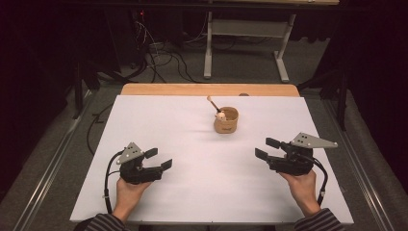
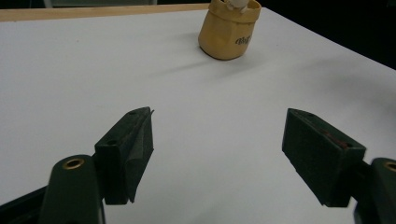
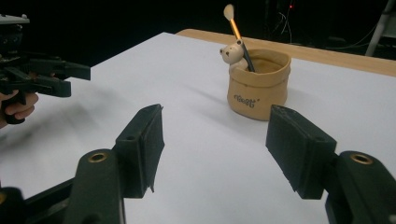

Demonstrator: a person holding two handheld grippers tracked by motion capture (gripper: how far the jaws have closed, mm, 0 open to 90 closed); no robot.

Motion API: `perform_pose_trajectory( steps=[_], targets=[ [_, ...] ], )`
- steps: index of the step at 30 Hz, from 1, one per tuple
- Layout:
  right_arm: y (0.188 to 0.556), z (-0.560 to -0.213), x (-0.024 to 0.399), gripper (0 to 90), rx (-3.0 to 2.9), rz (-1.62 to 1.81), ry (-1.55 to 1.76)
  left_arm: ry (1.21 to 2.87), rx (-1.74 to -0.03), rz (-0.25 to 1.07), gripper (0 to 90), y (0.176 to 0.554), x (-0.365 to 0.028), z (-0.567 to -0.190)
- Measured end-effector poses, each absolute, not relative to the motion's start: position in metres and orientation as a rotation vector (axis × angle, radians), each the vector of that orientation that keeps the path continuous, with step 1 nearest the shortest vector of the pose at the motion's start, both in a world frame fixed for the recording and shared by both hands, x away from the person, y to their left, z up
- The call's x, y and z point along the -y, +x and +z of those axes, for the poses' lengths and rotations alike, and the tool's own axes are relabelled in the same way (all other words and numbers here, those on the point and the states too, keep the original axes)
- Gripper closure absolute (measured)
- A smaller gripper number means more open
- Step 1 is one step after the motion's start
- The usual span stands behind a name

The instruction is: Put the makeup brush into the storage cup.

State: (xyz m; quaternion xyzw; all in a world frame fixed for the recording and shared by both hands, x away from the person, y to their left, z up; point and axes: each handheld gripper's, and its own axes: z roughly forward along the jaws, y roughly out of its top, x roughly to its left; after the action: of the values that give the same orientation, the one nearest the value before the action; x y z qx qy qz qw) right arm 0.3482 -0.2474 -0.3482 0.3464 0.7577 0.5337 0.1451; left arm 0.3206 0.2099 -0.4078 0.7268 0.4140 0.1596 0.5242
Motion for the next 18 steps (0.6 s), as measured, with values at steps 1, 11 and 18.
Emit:
perform_pose_trajectory(
  steps=[1,11,18],
  targets=[
    [0.348,-0.349,0.248,38.6,-2.183,1.536,1.002,1.739,-0.991,0.381,25.6,0.321,-0.21,-0.408],
    [0.347,-0.359,0.247,38.6,-2.196,1.495,1.008,1.74,-0.991,0.38,25.6,0.321,-0.209,-0.408],
    [0.348,-0.364,0.249,38.6,-2.187,1.483,1.033,1.738,-0.99,0.382,25.6,0.32,-0.21,-0.408]
  ],
)
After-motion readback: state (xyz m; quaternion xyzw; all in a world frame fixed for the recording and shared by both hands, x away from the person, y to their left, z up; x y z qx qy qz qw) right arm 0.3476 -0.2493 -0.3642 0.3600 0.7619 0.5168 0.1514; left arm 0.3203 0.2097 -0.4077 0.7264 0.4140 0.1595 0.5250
